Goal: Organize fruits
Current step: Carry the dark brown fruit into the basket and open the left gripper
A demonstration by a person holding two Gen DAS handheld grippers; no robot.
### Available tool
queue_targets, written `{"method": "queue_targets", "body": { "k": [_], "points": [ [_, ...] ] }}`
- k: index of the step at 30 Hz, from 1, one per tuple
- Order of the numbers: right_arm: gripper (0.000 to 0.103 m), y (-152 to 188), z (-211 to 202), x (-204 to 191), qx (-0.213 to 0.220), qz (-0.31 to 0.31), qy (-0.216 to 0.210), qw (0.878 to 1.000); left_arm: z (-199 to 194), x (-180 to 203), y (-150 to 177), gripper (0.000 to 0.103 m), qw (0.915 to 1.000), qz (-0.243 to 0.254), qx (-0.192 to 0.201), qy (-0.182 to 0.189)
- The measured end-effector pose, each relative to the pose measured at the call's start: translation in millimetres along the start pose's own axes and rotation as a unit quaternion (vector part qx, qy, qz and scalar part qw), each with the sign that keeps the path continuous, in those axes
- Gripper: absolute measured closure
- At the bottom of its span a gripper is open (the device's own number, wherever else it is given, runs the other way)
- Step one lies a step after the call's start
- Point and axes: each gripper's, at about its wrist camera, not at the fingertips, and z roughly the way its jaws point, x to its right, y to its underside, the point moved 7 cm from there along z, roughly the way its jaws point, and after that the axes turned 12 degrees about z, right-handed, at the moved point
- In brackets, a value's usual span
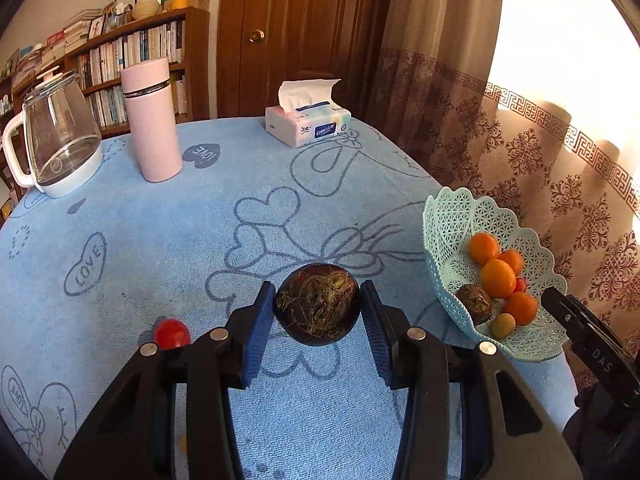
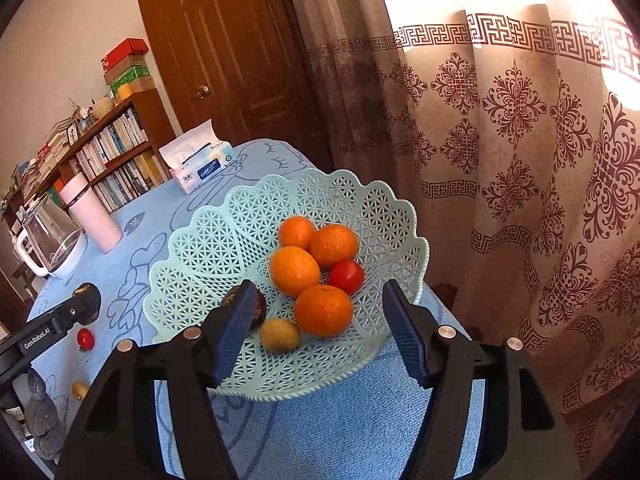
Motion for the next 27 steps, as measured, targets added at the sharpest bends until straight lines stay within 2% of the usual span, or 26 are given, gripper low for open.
{"method": "queue_targets", "body": {
  "k": [11, 27],
  "points": [
    [0.035, 1, -2, 3, 0.010, 0.011, -0.012, 1.000, 19, 54, -25, 0.059, 0.9980, 0.054, 0.003, 0.031],
    [0.034, 2, -2, 4, 0.008, 0.020, -0.026, 0.999, 36, 83, -40, 0.058, 0.9963, 0.077, 0.007, 0.036]
  ]
}}
